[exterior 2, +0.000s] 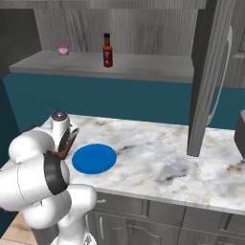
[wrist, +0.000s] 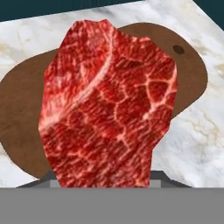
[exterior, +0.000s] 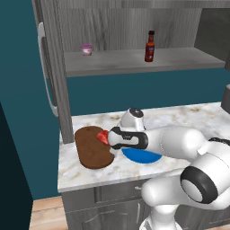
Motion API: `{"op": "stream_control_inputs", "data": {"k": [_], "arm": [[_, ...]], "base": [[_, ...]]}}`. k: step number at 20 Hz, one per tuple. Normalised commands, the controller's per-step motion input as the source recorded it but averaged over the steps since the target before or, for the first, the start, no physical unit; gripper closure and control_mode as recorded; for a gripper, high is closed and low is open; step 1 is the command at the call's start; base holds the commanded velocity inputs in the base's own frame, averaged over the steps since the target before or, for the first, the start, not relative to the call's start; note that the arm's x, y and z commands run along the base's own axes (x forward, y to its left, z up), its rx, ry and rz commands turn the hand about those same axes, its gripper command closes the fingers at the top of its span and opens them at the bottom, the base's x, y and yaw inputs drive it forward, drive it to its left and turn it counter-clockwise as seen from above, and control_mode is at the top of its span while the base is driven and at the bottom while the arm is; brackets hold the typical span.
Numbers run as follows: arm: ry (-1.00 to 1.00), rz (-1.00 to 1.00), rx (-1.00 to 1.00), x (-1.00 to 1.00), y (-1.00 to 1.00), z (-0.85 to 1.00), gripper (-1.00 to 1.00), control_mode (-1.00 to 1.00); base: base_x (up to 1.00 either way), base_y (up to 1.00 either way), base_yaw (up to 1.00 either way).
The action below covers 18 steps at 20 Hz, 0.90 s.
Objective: Pick the steak from the plate and place it on the cutting board. Then pick the condiment bottle from the cabinet and place it next to the cutting board.
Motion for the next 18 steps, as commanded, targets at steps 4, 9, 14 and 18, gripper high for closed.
{"op": "stream_control_inputs", "data": {"k": [4,9,14,18], "arm": [[0.00,0.00,0.00,0.01,0.19,0.00,1.00,-1.00],[0.00,0.00,0.00,0.03,0.16,-0.09,1.00,-1.00],[0.02,0.00,0.00,0.06,0.12,-0.19,1.00,-1.00],[0.03,0.00,0.00,0.10,0.17,-0.18,1.00,-1.00]], "base": [[0.00,0.00,0.00],[0.00,0.00,0.00],[0.00,0.00,0.00],[0.00,0.00,0.00]]}}
